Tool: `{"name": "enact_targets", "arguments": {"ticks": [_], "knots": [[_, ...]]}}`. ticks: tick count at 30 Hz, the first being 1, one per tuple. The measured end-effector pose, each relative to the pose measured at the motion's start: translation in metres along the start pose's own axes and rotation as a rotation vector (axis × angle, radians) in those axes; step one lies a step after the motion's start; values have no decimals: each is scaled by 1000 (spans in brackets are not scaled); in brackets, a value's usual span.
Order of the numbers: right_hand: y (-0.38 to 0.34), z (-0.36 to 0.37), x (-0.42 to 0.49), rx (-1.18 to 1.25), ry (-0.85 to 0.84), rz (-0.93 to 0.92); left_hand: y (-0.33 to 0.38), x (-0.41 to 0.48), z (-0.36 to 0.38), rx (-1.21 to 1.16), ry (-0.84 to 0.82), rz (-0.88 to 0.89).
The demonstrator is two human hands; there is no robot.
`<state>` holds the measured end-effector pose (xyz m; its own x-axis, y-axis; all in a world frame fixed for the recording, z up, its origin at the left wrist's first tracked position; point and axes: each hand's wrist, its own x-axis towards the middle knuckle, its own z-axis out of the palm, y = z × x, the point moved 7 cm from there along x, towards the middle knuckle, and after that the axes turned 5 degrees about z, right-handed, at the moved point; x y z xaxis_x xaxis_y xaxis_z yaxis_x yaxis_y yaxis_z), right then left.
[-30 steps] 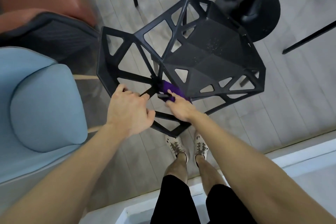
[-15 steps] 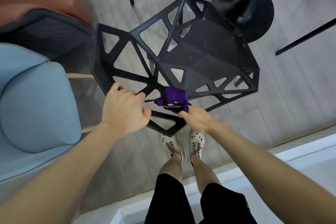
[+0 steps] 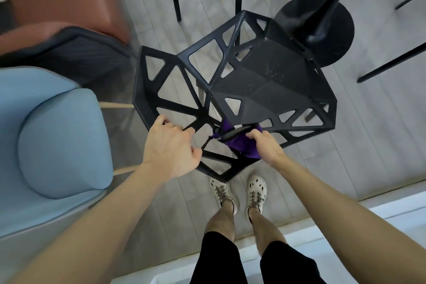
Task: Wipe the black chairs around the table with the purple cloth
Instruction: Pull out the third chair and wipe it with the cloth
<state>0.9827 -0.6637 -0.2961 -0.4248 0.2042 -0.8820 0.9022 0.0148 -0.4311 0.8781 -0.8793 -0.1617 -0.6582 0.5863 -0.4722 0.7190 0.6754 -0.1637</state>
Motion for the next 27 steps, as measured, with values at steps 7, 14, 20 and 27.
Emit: {"name": "enact_targets", "arguments": {"ticks": [7,14,20,27], "knots": [[-38,24,-3,480,28,53,-26,-5,-38,-382,424,46],[-153,115,-46,378,-219,-147,-161,7,-21,-1151,547,-716],[-216,184,-37,198,-301,-295,-177,21,-26,-1282,389,-632],[-240,178,30,360,-181,-116,-177,23,-38,-1277,268,-555]]}}
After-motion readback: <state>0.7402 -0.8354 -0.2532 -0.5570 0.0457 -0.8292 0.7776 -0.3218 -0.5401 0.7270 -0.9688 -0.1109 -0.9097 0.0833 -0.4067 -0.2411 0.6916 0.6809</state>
